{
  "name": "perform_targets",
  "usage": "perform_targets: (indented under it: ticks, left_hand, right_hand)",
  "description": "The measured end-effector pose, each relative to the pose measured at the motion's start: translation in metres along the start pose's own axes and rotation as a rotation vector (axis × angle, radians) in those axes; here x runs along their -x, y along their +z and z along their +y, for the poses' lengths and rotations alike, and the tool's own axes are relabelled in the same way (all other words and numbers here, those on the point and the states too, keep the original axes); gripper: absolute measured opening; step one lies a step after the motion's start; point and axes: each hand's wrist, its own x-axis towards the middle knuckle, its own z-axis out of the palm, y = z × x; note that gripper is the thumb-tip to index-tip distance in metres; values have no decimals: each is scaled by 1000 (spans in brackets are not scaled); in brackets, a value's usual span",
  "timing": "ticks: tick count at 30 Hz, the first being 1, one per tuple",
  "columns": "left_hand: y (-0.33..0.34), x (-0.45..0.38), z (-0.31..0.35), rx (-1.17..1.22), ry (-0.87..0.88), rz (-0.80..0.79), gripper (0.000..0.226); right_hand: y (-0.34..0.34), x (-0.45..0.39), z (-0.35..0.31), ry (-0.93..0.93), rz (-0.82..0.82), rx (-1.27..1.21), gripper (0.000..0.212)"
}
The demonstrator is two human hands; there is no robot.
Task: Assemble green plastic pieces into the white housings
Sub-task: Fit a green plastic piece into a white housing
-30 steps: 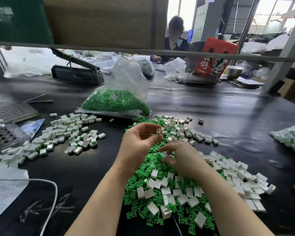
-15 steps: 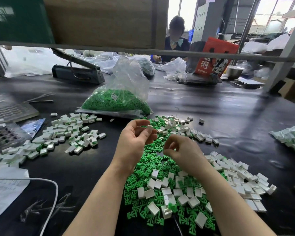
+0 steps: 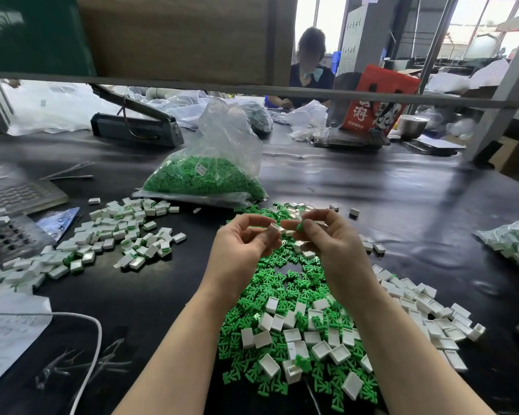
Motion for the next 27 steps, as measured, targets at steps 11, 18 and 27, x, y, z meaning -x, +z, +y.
perform_targets:
  ticks: [11, 18, 27]
  left_hand:
    - [5, 3, 1, -60, -4, -12, 13]
    - [7, 4, 2, -87, 12, -22, 15]
    - [4, 5, 2, -139, 68, -8, 9]
  right_hand:
    - [5, 1, 4, -9, 99, -95, 4]
    - [10, 0, 5, -34, 117, -105, 6]
    - [9, 2, 1, -81, 66, 43, 5]
